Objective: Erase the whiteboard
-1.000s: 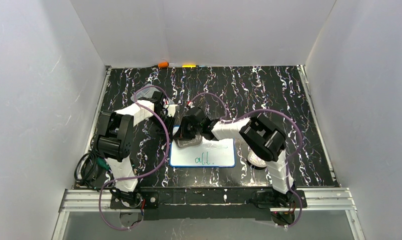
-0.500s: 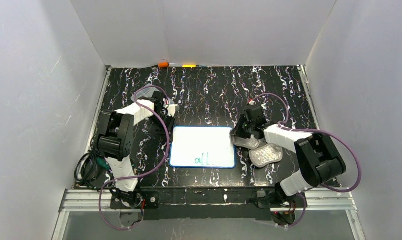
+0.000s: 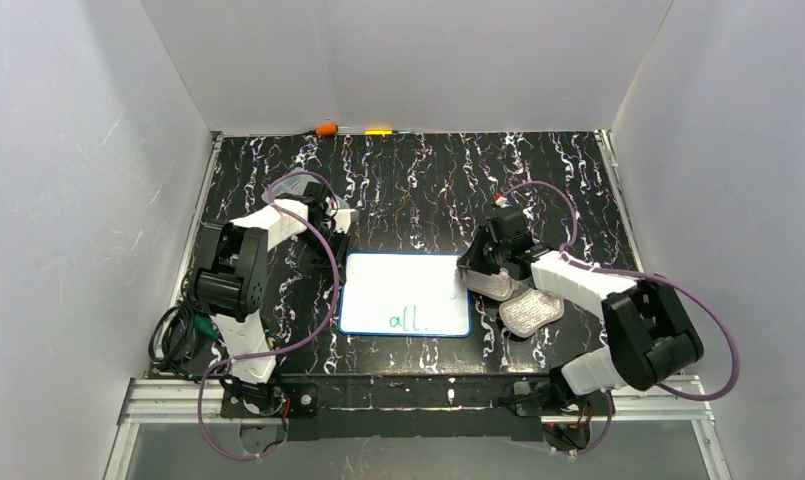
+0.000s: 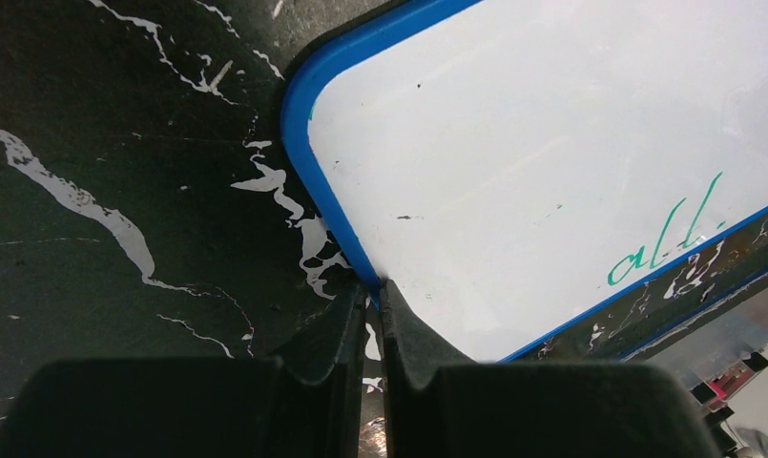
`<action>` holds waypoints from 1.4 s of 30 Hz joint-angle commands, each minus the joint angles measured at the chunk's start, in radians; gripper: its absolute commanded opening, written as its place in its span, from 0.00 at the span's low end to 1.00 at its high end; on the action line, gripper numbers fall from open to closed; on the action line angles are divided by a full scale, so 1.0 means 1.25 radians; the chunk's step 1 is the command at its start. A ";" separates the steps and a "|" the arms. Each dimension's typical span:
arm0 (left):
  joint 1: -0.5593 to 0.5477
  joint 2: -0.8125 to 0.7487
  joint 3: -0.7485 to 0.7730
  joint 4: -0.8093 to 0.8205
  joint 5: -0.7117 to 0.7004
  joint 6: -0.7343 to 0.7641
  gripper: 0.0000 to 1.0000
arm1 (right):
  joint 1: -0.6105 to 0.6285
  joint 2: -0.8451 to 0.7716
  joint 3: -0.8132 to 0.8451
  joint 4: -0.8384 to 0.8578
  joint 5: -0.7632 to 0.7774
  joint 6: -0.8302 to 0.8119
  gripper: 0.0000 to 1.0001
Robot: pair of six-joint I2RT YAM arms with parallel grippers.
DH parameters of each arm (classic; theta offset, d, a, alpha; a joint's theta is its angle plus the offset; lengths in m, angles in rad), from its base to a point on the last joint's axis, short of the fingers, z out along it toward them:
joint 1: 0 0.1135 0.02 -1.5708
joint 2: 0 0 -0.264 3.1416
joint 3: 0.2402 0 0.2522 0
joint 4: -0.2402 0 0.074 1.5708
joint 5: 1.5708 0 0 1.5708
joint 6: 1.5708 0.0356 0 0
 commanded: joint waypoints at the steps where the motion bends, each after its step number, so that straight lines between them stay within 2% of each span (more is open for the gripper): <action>1: 0.000 0.043 -0.026 0.000 -0.056 0.023 0.00 | 0.028 -0.022 0.019 -0.010 -0.029 0.014 0.01; 9: 0.002 0.041 -0.030 0.001 -0.046 0.019 0.00 | 0.057 0.100 -0.043 0.104 -0.052 0.039 0.01; 16: 0.003 0.042 -0.029 0.003 -0.039 0.017 0.00 | 0.068 0.224 -0.047 0.200 -0.065 0.077 0.01; 18: 0.003 0.049 -0.018 0.005 -0.037 0.013 0.00 | 0.095 0.281 0.000 0.220 -0.068 0.089 0.01; 22: 0.003 0.067 0.015 -0.001 -0.048 0.000 0.00 | 0.150 0.404 0.190 0.177 -0.076 0.080 0.01; 25: 0.019 0.069 0.032 -0.003 -0.059 -0.012 0.00 | 0.161 0.426 0.298 0.126 -0.076 0.058 0.01; 28: 0.046 0.067 0.041 -0.006 -0.051 -0.019 0.00 | 0.144 0.371 0.347 0.062 -0.058 0.011 0.01; 31: 0.059 0.048 0.036 -0.011 -0.038 -0.011 0.00 | 0.140 0.258 0.342 -0.014 -0.037 -0.031 0.01; 34: 0.060 0.011 0.018 -0.013 -0.022 -0.007 0.00 | 0.146 0.111 0.255 -0.063 -0.018 -0.026 0.01; 39: 0.060 -0.047 -0.014 -0.031 0.018 -0.003 0.01 | 0.165 -0.109 0.021 -0.091 -0.001 0.055 0.01; 41: 0.060 -0.071 -0.045 -0.036 0.038 0.001 0.15 | 0.174 -0.172 -0.060 -0.086 0.003 0.089 0.01; 42: 0.059 -0.081 -0.058 -0.036 0.045 0.002 0.19 | 0.175 -0.197 -0.096 -0.084 0.007 0.102 0.01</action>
